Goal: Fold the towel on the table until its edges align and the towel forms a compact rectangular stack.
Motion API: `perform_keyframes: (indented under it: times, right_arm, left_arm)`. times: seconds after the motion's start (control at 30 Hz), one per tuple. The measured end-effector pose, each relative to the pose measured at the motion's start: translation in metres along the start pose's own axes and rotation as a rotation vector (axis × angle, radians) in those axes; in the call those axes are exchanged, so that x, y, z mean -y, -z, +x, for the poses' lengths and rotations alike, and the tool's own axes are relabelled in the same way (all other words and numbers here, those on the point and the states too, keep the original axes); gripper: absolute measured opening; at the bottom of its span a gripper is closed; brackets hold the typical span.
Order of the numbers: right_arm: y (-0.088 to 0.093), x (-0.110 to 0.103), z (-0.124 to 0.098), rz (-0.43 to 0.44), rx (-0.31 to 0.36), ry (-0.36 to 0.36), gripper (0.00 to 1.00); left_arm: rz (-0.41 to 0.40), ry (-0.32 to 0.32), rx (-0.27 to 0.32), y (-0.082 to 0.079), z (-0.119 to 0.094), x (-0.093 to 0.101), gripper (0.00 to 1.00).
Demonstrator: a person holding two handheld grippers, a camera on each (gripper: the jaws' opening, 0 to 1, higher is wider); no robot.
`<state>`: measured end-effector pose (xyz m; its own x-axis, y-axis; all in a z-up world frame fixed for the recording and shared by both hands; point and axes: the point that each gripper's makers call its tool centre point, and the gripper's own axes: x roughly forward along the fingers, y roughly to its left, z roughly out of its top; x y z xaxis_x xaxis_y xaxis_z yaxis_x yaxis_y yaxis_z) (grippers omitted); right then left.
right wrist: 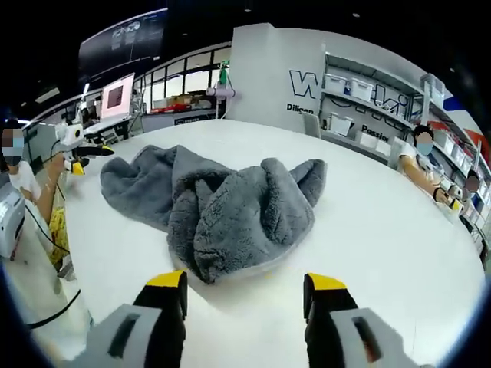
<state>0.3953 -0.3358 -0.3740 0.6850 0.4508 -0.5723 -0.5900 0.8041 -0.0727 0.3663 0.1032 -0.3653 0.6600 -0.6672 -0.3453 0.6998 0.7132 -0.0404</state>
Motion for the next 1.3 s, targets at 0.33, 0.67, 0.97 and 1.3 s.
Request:
perform_keyframes:
  times: [0.33,0.67,0.97,1.3]
  right_arm:
    - [0.004,0.007,0.002,0.037,0.024,0.032,0.97]
    - [0.008,0.014,0.004,0.070,0.038,0.057,1.00]
    - [0.008,0.011,0.003,0.076,0.057,0.050,0.99]
    - [0.010,0.006,0.001,0.082,0.067,0.027,0.96]
  left_arm:
    - [-0.005,0.001,-0.006,0.002,0.003,0.002,0.99]
    - [-0.034,0.024,0.025,-0.006,0.011,0.011,0.98]
    - [-0.062,0.089,0.024,-0.009,0.025,0.031,0.93]
    - [-0.066,0.159,0.025,-0.013,0.038,0.050,0.73]
